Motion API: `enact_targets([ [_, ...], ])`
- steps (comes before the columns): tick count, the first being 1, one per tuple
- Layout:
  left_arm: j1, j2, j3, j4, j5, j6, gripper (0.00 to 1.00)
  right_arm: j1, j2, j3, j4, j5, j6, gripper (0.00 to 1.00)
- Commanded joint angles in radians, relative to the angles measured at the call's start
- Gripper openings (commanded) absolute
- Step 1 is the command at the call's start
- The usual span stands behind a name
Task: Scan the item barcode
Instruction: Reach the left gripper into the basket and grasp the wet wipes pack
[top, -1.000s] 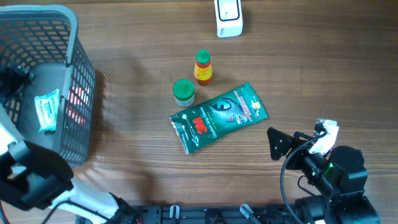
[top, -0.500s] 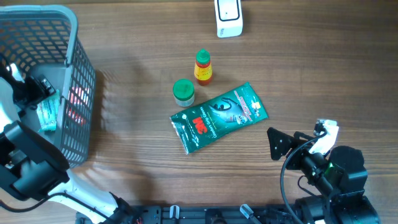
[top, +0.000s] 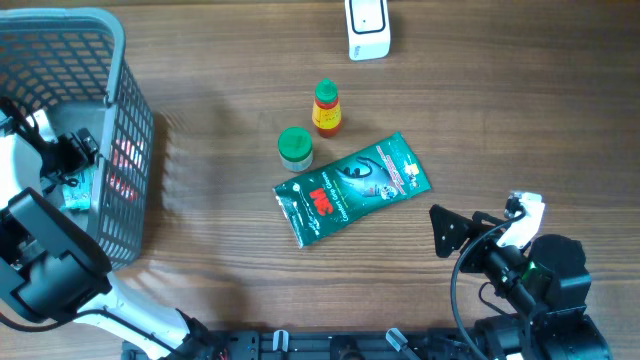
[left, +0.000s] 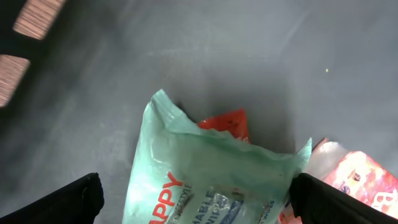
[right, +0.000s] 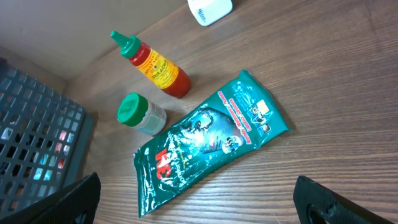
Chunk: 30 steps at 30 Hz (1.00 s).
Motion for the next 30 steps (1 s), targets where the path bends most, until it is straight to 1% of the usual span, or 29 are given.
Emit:
enact_targets([
  [1,0.003,0.01,-0.023,0.002,0.02,0.021,0.99,0.0,-0.005,0.001,0.005,0.016,0.005,1.0],
  [3,0.003,0.011,-0.023,0.001,0.02,0.02,0.91,0.0,-0.005,0.001,0.005,0.016,0.005,1.0],
  [4,0.003,0.011,-0.023,0.0,0.02,0.02,0.86,0.0,-0.005,0.001,0.005,0.016,0.005,1.0],
  [6,0.003,0.011,-0.023,-0.006,0.02,0.02,0.77,0.0,-0.005,0.001,0.005,0.016,0.005,1.0],
  [7,0.003,0.011,-0.023,-0.007,0.02,0.02,0.71,0.0,-0.005,0.001,0.005,0.016,0.005,1.0],
  [8,0.003,0.011,-0.023,-0.008,0.02,0.019,0.63,0.0,-0.005,0.001,0.005,0.016,0.005,1.0],
  [10,0.003,0.011,-0.023,-0.011,0.02,0.016,0.55,0.0,-0.005,0.001,0.005,0.016,0.005,1.0],
  [11,0.003,0.011,-0.023,-0.013,0.02,0.012,0.54,0.0,-0.005,0.001,0.005,0.016,0.005,1.0],
  [13,0.003,0.01,-0.023,-0.015,0.02,0.012,0.48,0.0,-0.005,0.001,0.005,0.016,0.005,1.0],
  [14,0.003,0.009,-0.023,-0.017,0.019,0.011,0.46,0.0,-0.005,0.001,0.005,0.016,0.005,1.0],
  [20,0.003,-0.039,-0.011,-0.019,0.019,-0.017,0.46,0.0,-0.005,0.001,0.005,0.016,0.005,1.0],
  [25,0.003,-0.15,0.026,-0.025,0.019,-0.045,0.48,0.0,-0.005,0.001,0.005,0.016,0.005,1.0],
  [30,0.003,-0.315,0.071,-0.024,0.02,-0.15,0.49,0.0,-0.005,0.001,0.005,0.016,0.005,1.0],
])
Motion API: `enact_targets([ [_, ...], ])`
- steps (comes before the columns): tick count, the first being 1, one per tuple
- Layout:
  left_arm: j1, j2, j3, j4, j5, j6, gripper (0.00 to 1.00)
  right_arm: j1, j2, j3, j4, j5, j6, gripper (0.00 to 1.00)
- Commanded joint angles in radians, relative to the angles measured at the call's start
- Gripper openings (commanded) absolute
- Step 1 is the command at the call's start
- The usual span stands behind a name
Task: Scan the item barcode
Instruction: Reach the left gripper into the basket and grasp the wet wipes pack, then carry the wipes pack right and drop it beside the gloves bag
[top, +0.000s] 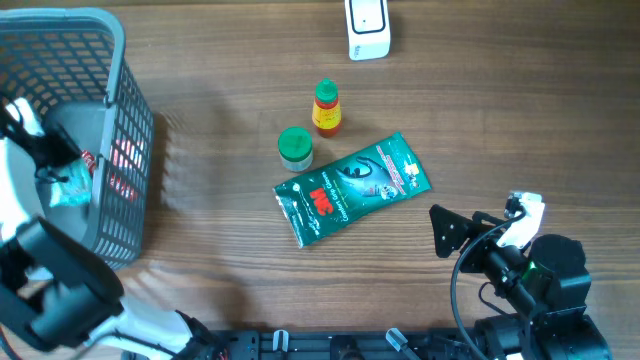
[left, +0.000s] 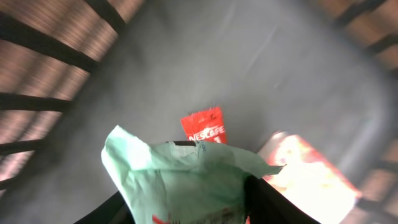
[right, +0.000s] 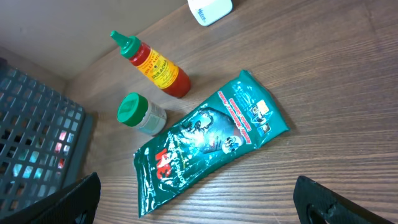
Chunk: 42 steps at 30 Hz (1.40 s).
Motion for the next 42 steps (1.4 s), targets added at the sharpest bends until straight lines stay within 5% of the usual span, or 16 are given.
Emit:
enact_targets([
  [1,0.003,-0.185,0.068,0.01,0.005,-0.119,0.49,0.0,-0.005,0.001,0.005,0.016,0.005,1.0],
  [7,0.002,-0.41,0.069,0.027,0.109,-0.237,0.48,0.0,-0.005,0.001,0.005,0.016,0.005,1.0],
  [19,-0.074,-0.792,0.069,0.08,0.555,-0.456,0.48,0.0,-0.005,0.001,0.005,0.016,0.005,1.0],
  [30,-0.656,-0.815,0.069,-0.022,0.541,-0.463,0.46,0.0,-0.005,0.001,0.005,0.016,0.005,1.0],
  [42,-1.184,-0.402,0.069,-0.005,0.253,-0.462,0.47,0.0,-0.005,0.001,0.005,0.016,0.005,1.0],
])
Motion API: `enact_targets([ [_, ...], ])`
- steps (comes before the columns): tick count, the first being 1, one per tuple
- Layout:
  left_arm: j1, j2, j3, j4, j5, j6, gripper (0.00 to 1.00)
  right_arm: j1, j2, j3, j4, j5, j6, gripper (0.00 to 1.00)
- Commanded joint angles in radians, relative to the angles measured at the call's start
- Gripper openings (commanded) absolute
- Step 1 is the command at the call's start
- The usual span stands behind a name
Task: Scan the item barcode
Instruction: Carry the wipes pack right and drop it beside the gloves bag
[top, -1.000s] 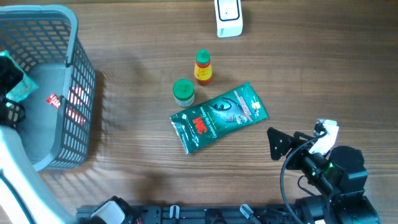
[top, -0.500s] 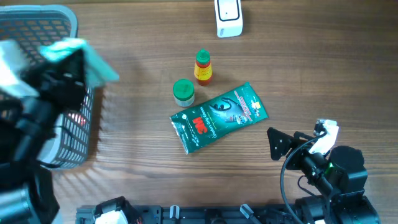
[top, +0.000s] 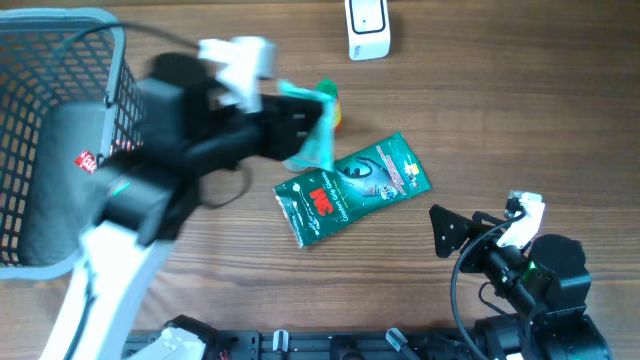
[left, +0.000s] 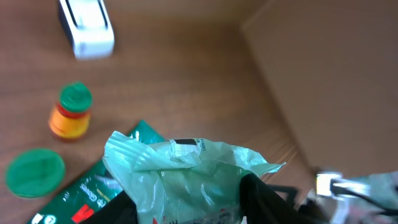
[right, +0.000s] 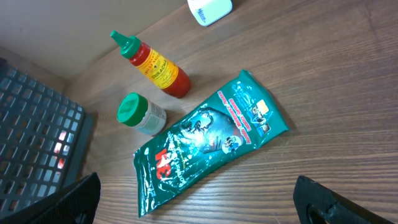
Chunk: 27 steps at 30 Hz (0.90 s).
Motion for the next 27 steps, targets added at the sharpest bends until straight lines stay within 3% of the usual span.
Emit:
enact_targets([
  [1,-0.126,0.174,0.012,0.04,-0.113,-0.008,0.47,0.0,-0.005,0.001,0.005,0.016,0.004,1.0],
  [7,-0.243,0.454,0.012,0.142,-0.113,-0.009,0.47,0.0,-0.005,0.001,0.005,0.016,0.005,1.0],
  [11,-0.307,0.609,0.012,0.291,-0.113,-0.053,0.47,0.0,-0.005,0.001,0.005,0.016,0.004,1.0],
  [17,-0.371,0.772,0.012,0.563,-0.144,-0.317,0.47,0.0,-0.005,0.001,0.005,0.016,0.005,1.0],
  [23,-0.396,0.866,0.012,0.724,-0.17,-0.568,0.49,0.0,-0.005,0.001,0.005,0.016,0.005,1.0],
  [27,-0.422,0.921,0.012,0.8,-0.169,-0.63,0.53,0.0,-0.005,0.001,0.005,0.016,0.004,1.0],
])
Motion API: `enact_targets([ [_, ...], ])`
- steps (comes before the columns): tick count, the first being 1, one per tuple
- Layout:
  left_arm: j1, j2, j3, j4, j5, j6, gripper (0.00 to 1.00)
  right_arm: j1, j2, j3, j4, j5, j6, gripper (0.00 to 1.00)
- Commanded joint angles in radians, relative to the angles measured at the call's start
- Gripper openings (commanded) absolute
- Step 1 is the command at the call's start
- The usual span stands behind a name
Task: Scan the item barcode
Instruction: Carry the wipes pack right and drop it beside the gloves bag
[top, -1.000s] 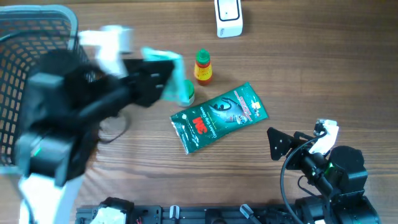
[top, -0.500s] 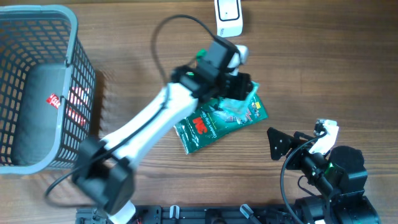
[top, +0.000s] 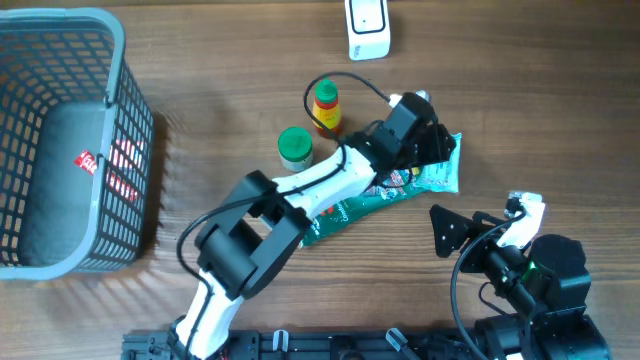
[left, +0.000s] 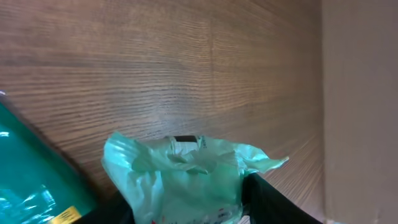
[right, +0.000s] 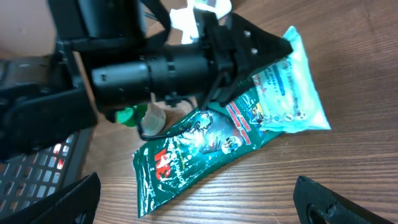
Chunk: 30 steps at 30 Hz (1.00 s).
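A pale mint pouch (left: 186, 171) sits between the fingers of my left gripper (left: 186, 202), which is shut on it. From overhead the left gripper (top: 428, 150) holds the pouch (top: 442, 172) low over the table, right of centre, its end lying on the dark green pouch (top: 345, 205). The right wrist view shows the mint pouch (right: 291, 84) printed side up. A white scanner (top: 367, 28) stands at the far edge. My right gripper (top: 450, 232) is open and empty near the front right.
A red sauce bottle (top: 326, 106) and a green-lidded jar (top: 295, 147) stand left of my left arm. The grey mesh basket (top: 118, 60) fills the left side, with small packets still in it.
My left gripper has moved with the mint pouch from above the bottle and jar to the right, down over the right end of the dark green pouch. The right arm has stayed still.
My left gripper was open in the basket around the mint pouch. Then it was shut on the pouch, raised inside the basket. Later it held it over the bottle and jar, and now low over the table, right of centre.
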Motion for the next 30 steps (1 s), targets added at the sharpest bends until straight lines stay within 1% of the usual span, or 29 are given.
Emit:
enact_targets([
  [1,-0.033,0.048,0.013,0.032,-0.012,-0.099,0.53,0.0,-0.005,0.001,0.005,0.013,0.005,1.0],
  [10,-0.05,0.048,0.013,0.043,-0.023,-0.09,0.57,0.0,-0.005,0.001,0.005,0.013,0.005,1.0],
  [11,-0.05,0.048,0.013,0.044,-0.023,-0.09,0.61,0.0,-0.005,0.001,0.005,0.013,0.005,1.0],
  [14,-0.048,0.038,0.013,0.043,-0.023,-0.081,0.76,0.0,-0.005,0.001,0.005,0.013,0.005,1.0],
  [17,-0.048,0.004,0.013,0.032,-0.023,-0.029,0.85,0.0,-0.005,0.001,0.005,0.013,0.005,1.0],
  [20,-0.048,-0.064,0.013,-0.047,-0.075,0.047,0.86,0.0,-0.005,0.001,0.005,0.013,0.005,1.0],
  [22,-0.047,-0.111,0.013,-0.124,-0.169,0.098,0.87,0.0,-0.005,0.001,0.005,0.013,0.005,1.0],
  [25,-0.037,-0.198,0.013,-0.256,-0.323,0.21,0.89,0.0,-0.005,0.001,0.005,0.013,0.005,1.0],
  [26,-0.031,-0.226,0.013,-0.288,-0.343,0.259,0.9,0.0,-0.005,0.001,0.005,0.013,0.005,1.0],
  [30,-0.008,-0.337,0.013,-0.394,-0.346,0.472,0.9,0.0,-0.005,0.001,0.005,0.013,0.005,1.0],
])
